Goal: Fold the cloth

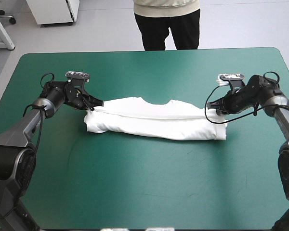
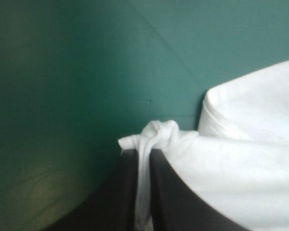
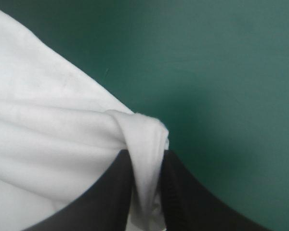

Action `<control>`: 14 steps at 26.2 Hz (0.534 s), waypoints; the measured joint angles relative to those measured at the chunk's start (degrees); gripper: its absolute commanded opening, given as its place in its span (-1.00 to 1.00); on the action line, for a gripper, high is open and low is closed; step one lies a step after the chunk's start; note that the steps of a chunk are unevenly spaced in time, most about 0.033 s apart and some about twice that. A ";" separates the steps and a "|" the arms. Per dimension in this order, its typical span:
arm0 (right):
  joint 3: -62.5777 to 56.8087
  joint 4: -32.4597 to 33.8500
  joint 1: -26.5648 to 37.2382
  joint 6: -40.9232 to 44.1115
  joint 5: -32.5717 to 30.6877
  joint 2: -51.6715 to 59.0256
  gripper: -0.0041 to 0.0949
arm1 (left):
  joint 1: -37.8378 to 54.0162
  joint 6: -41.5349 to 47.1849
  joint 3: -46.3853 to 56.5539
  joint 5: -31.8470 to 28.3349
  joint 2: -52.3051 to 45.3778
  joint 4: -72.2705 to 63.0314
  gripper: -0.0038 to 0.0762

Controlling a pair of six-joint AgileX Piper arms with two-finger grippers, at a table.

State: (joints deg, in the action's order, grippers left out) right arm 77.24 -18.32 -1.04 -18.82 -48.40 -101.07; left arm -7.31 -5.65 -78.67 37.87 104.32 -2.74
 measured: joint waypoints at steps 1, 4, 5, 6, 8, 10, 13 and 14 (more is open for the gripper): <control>0.10 0.00 0.00 0.05 0.00 0.12 0.00 | 0.00 -0.17 -0.68 0.32 0.00 0.03 -0.19; 0.42 0.14 0.00 0.20 -0.66 0.80 0.08 | 0.00 -0.48 -3.30 2.94 0.00 0.03 0.30; 0.53 0.38 0.00 0.20 -1.27 1.43 0.08 | 0.00 -0.61 -4.51 4.10 0.00 0.03 0.39; 0.66 0.54 0.06 0.20 -1.92 2.31 0.08 | 0.00 -0.89 -5.83 5.26 0.00 0.03 0.42; 1.00 0.63 0.71 0.33 -2.91 6.25 0.07 | 0.00 -1.88 -9.43 8.16 -0.71 -1.63 0.38; 1.00 0.85 2.10 0.66 -4.07 11.48 0.05 | 0.00 -5.48 -12.49 10.61 -2.43 -6.49 0.30; 1.07 1.07 3.78 0.76 -5.81 17.50 -0.16 | -0.48 -11.07 -13.90 12.38 -4.84 -14.23 -0.06; 1.07 1.07 4.37 0.82 -6.52 19.68 -0.26 | -0.99 -12.95 -14.04 12.91 -5.47 -17.01 -0.27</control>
State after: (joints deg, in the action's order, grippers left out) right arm 78.30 -17.25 3.33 -18.00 -54.93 -81.39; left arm -8.30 -18.60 -92.70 50.78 98.86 -19.75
